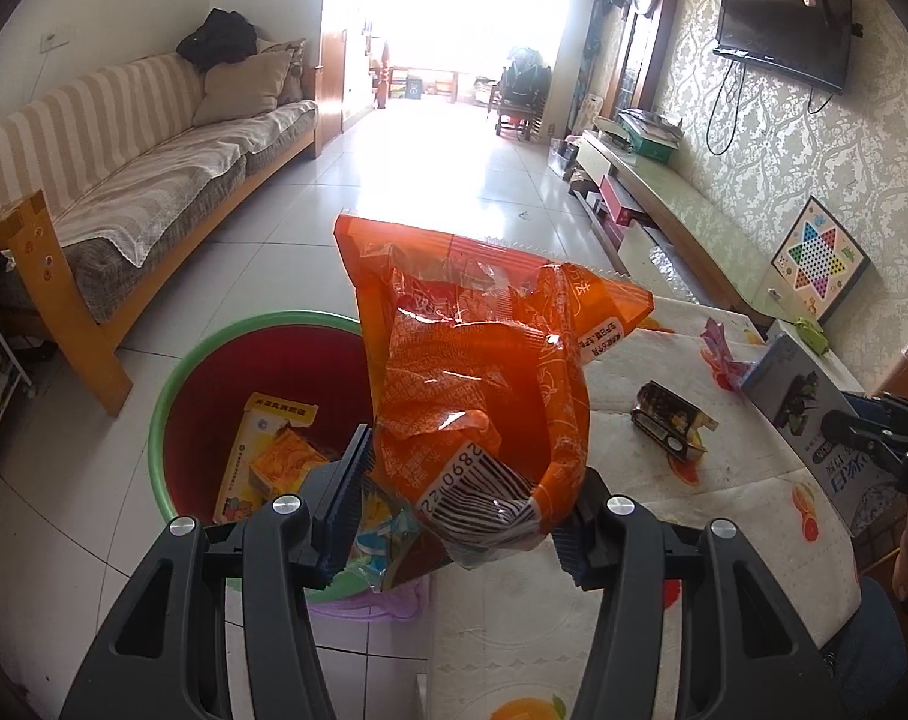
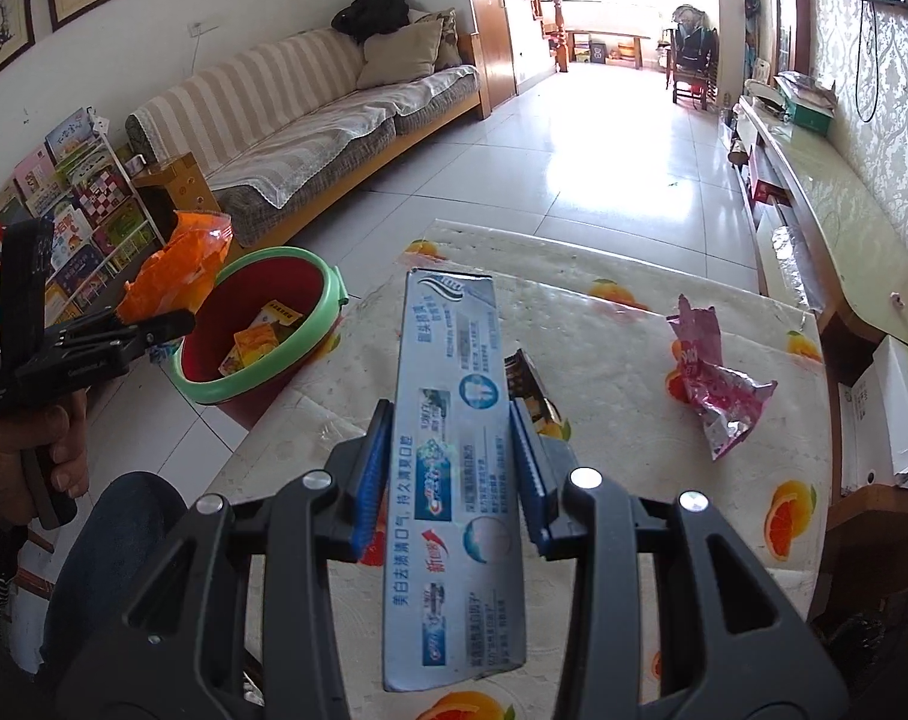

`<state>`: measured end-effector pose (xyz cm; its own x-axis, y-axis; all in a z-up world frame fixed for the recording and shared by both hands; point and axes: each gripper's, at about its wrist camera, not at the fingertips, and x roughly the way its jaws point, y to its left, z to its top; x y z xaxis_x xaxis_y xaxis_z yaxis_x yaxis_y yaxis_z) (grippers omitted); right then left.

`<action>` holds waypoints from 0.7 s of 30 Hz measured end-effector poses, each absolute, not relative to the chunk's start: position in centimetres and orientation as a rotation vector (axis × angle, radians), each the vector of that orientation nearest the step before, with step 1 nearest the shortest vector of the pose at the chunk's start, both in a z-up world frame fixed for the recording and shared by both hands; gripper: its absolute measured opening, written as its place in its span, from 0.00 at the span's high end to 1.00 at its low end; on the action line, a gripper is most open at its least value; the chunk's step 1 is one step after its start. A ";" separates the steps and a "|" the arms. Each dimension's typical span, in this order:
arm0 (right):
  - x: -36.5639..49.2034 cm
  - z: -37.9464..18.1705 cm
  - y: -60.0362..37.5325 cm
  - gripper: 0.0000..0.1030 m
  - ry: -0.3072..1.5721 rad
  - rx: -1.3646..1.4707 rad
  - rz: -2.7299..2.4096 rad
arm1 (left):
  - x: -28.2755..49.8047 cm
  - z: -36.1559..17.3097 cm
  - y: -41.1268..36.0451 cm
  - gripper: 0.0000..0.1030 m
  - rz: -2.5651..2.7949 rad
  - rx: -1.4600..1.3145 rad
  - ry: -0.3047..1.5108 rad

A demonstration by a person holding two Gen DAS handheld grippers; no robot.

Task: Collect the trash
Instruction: 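Carry the orange snack bag over the red bin and open the left gripper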

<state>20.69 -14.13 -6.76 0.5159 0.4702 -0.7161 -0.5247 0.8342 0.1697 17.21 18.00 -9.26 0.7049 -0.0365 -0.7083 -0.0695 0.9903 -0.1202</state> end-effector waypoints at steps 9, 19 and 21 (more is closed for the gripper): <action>20.4 -6.8 -9.1 0.64 0.836 -0.111 0.650 | 19.8 -9.8 24.1 0.51 0.101 -0.142 0.817; 21.0 -6.0 -3.2 0.64 0.814 -0.153 0.711 | 19.3 -10.1 27.3 0.18 0.160 -0.170 0.809; 21.2 -5.8 -1.7 0.64 0.805 -0.174 0.730 | 18.5 -9.8 27.9 0.13 0.182 -0.183 0.792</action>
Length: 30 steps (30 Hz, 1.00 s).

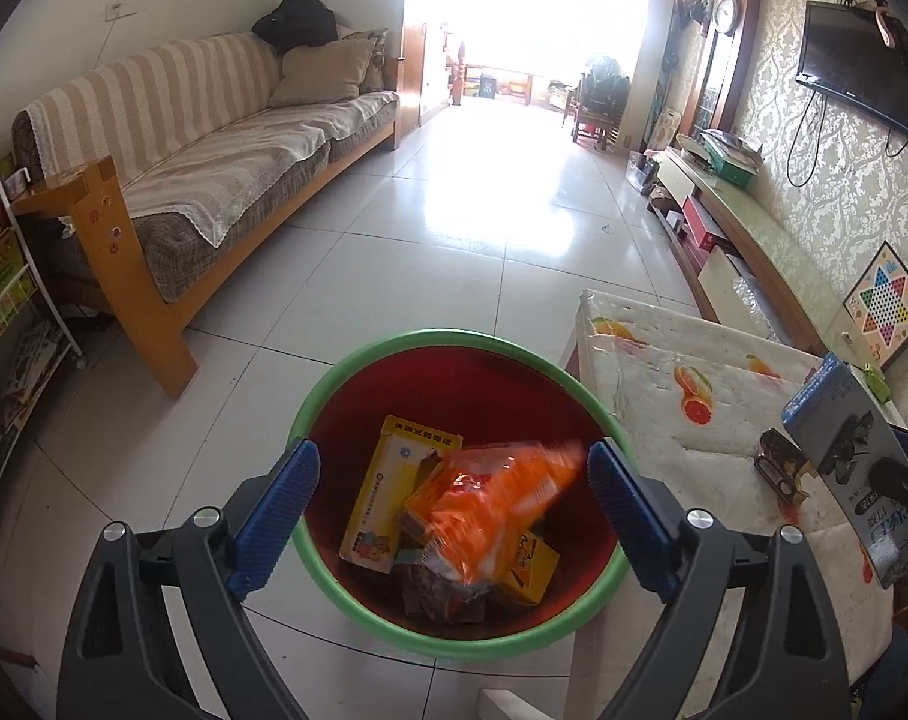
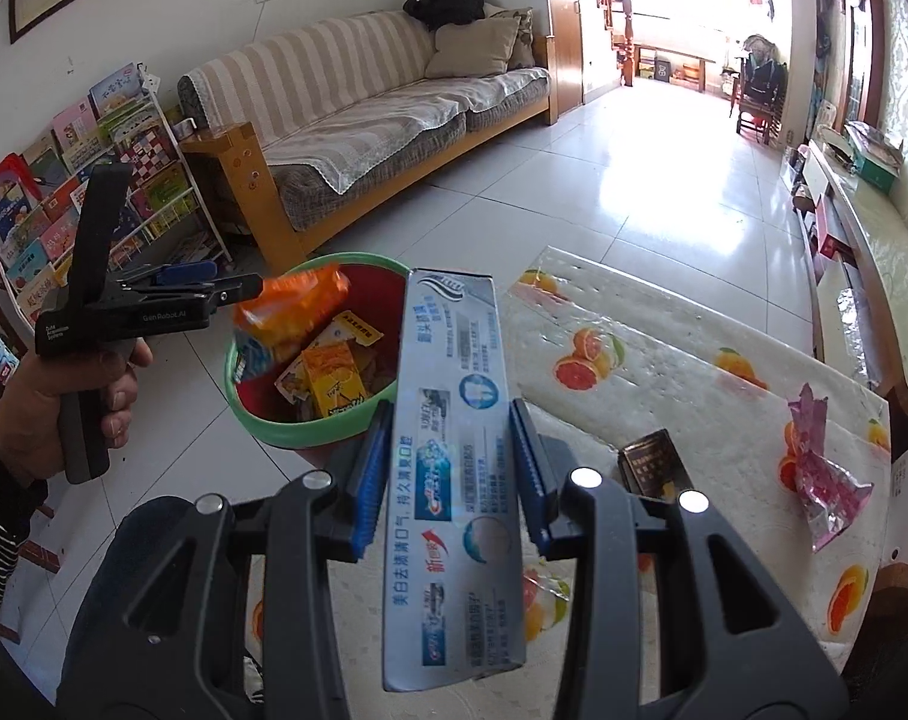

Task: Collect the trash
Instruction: 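Carry the orange snack bag over the red bin and open the left gripper, then lower the toothpaste box into the red bin and open the right gripper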

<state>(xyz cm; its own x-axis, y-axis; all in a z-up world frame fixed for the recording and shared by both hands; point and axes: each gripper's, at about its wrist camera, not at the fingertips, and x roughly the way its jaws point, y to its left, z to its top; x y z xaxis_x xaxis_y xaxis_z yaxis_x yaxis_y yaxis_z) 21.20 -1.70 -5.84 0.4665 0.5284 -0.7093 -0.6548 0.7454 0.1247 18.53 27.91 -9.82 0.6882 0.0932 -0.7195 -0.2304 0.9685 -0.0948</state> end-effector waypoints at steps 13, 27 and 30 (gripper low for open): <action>23.9 -7.4 9.7 0.64 0.796 -0.260 0.843 | 12.8 -9.8 31.5 0.09 0.263 -0.262 0.766; 24.7 -8.9 15.6 0.24 0.784 -0.340 0.851 | 10.8 -9.5 31.9 0.09 0.269 -0.267 0.760; 24.5 -8.3 14.4 0.17 0.780 -0.323 0.841 | 11.3 -9.5 31.1 0.09 0.253 -0.261 0.762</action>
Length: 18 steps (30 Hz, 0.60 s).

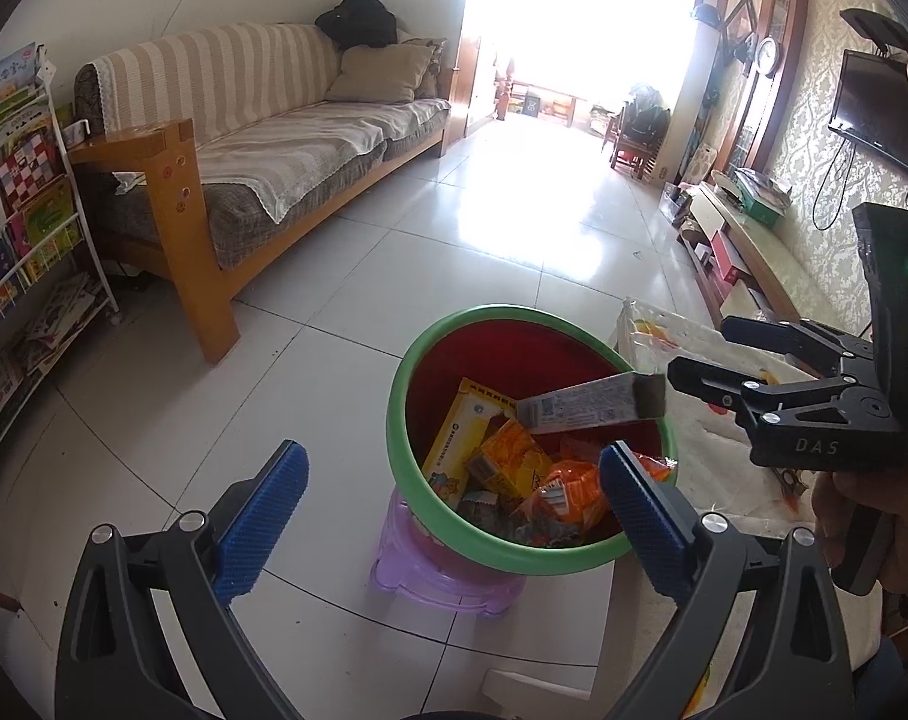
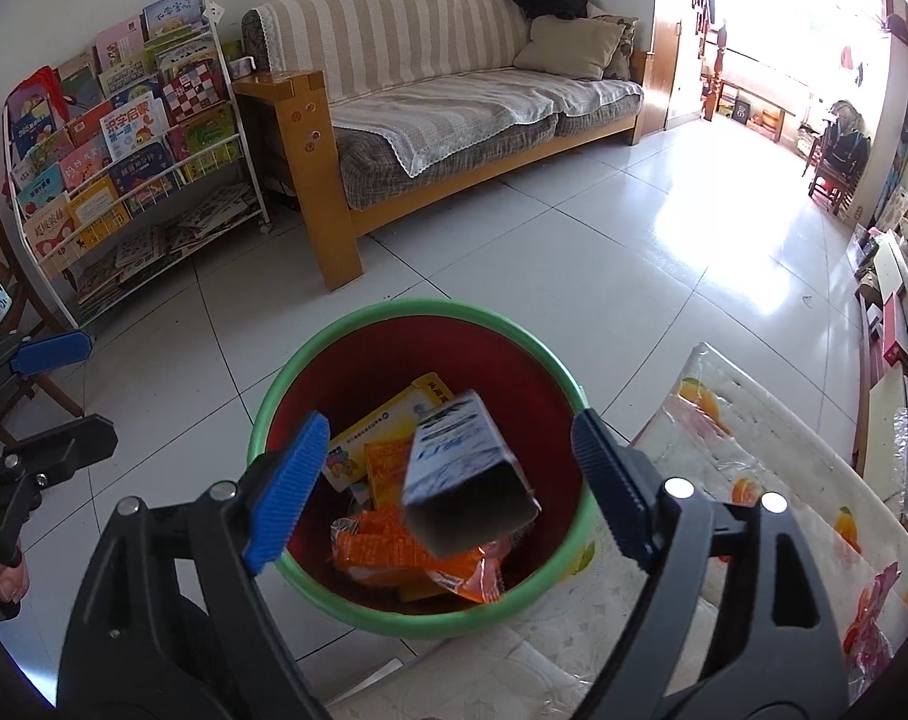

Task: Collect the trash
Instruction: 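Lower the toothpaste box into the red bin and open the right gripper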

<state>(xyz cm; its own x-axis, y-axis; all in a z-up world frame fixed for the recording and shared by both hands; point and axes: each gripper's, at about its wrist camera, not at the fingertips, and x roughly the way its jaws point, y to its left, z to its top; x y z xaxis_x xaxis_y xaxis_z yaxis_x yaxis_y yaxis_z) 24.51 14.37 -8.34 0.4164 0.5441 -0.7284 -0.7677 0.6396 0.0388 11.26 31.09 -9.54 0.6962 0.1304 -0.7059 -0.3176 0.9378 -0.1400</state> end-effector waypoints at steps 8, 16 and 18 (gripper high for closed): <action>23.3 -6.9 7.3 0.07 0.759 -0.288 0.787 | 13.6 -8.9 26.5 0.08 0.154 -0.219 0.768; 22.2 -6.9 -1.7 0.05 0.756 -0.244 0.657 | 16.2 -8.9 19.0 0.08 0.026 -0.162 0.808; 21.8 -7.0 -4.4 0.05 0.754 -0.229 0.614 | 16.8 -9.2 16.8 0.08 -0.006 -0.158 0.825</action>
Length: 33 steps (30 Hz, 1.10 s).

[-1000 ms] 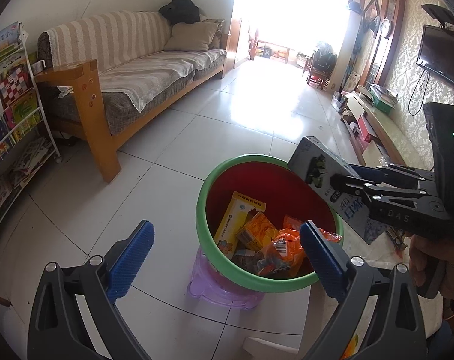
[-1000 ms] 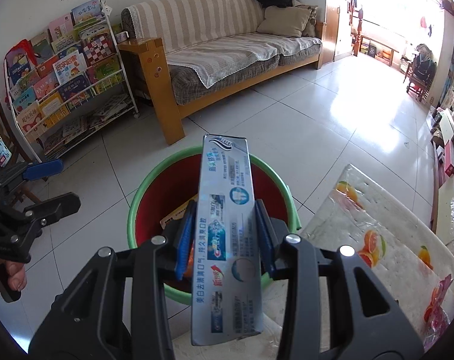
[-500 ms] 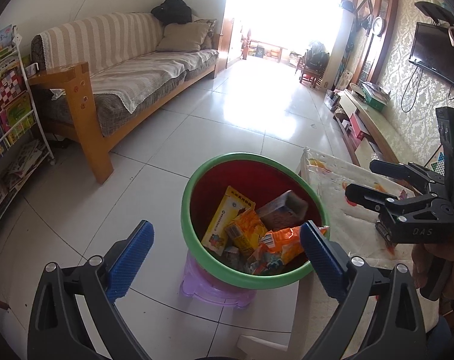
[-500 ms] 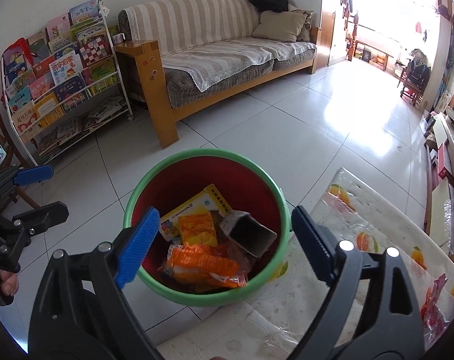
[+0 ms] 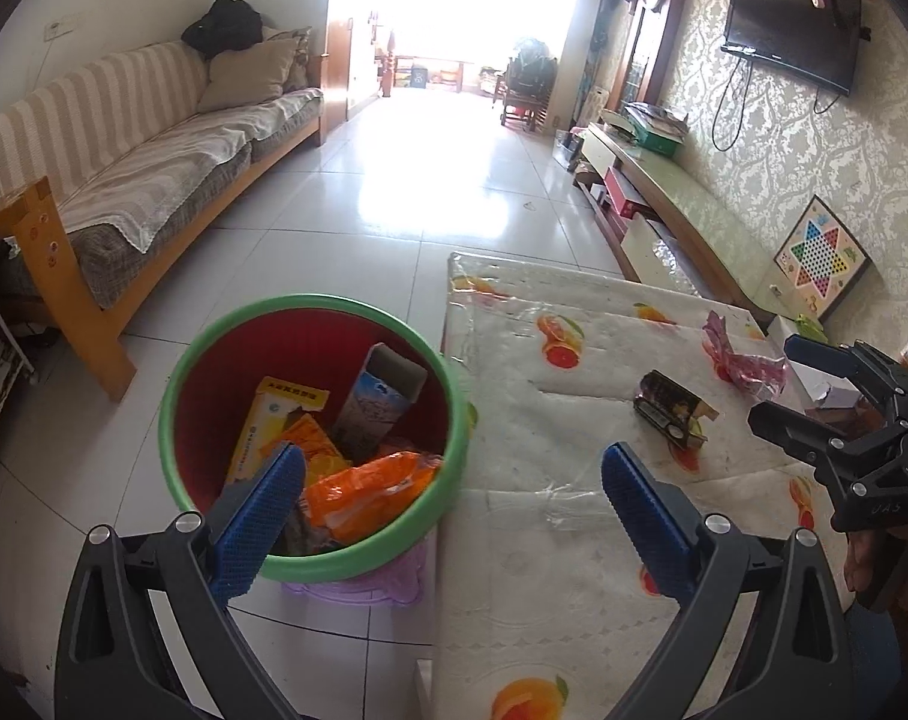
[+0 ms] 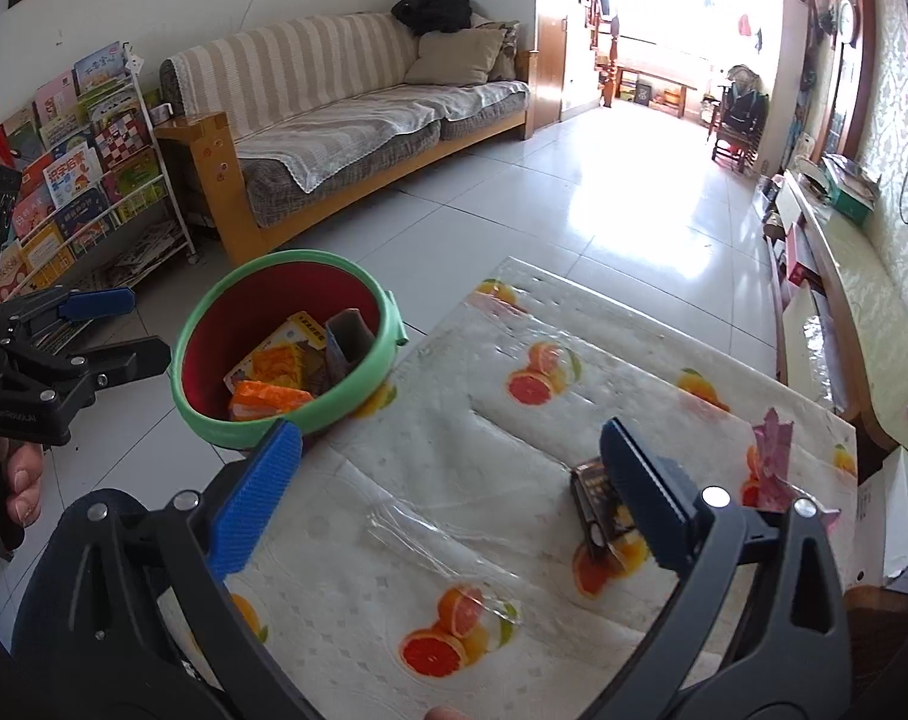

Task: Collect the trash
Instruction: 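Lower the toothpaste box into the red bin and open the right gripper, then move the left gripper to the dark cigarette pack and grasp it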

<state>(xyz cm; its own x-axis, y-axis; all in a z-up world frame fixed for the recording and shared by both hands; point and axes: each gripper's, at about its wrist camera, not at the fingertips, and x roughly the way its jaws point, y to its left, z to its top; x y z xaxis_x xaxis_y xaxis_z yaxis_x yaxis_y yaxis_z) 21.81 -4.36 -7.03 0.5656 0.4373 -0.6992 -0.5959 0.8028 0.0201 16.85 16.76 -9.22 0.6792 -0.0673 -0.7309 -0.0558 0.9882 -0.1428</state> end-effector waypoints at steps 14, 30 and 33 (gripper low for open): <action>19.8 -7.7 -20.8 0.05 0.747 -0.120 0.405 | 23.0 -14.0 0.5 0.08 -0.176 -0.230 0.947; 18.0 -9.8 -32.1 0.05 0.765 0.033 0.287 | 31.9 -20.9 -3.1 0.08 0.128 -0.435 1.098; 17.6 -10.5 -33.3 0.05 0.777 0.052 0.271 | 32.6 -22.1 -3.1 0.08 0.205 -0.451 1.115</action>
<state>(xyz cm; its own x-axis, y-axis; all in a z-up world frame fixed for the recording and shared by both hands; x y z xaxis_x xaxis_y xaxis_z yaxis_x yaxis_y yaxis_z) 17.59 -33.35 -10.49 0.6800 0.2600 -0.6855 -0.2221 0.9641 0.1454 32.59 -3.10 -22.06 0.4329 -0.0639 -0.8992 -0.3793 0.8920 -0.2460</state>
